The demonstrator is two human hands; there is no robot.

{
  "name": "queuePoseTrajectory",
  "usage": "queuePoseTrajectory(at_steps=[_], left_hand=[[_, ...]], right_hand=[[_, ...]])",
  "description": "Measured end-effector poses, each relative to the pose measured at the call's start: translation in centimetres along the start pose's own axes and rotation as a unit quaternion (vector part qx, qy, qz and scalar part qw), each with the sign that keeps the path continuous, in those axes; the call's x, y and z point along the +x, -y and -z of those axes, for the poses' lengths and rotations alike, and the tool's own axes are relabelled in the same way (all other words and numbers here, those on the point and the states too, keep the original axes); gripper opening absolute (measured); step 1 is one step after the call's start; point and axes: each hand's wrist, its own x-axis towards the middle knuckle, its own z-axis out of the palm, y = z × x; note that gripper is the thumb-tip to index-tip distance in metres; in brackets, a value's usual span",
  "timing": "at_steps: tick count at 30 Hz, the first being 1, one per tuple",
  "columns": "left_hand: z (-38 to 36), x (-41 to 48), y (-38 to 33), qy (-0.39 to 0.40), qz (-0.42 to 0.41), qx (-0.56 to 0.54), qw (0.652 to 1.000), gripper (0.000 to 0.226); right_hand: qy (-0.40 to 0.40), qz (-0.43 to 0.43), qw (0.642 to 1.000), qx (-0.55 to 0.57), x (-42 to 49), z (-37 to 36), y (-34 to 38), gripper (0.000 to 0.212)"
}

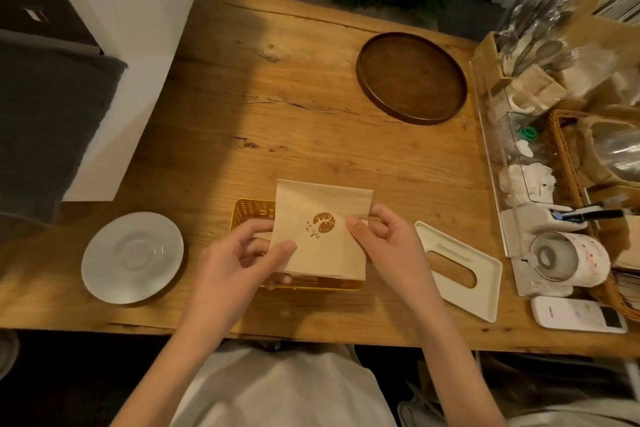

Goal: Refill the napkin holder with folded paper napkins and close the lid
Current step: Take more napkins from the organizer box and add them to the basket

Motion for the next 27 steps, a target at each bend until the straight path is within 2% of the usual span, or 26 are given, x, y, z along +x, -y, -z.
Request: queuePoseTrajectory(at_steps=[4,8,11,18,27], left_hand=[[0.1,-0.6,0.7,-0.068,-0.047,0.088,0.993,0.036],[0.9,-1.0,2.2,-0.124,-0.137,0.243,0.952,0.038],[1.6,-1.0,3.0,-0.121,-0.199,0.340,0.911,0.026],[1.8,-0.8,4.0,-0.075,-0.305,0.455,0.833,0.029],[2.0,-0.8,4.6,-0.102,-0.309,0.450,0.832,0.028]], right_hand=[[-0.002,0.010,0.999,-0.045,0.3,-0.8,-0.2,0.006],[-0.003,0.025,0.993,-0.117,0.4,-2.0,-0.5,0.011],[0.015,0.045,0.983,-0.180,0.6,-2.8,-0.7,0.015],[0.040,0.056,0.942,-0.329,1.5,-4.1,-1.0,0.017],[0.055,0.026,0.956,-0.288,1.3,-5.1,-1.5,0.017]])
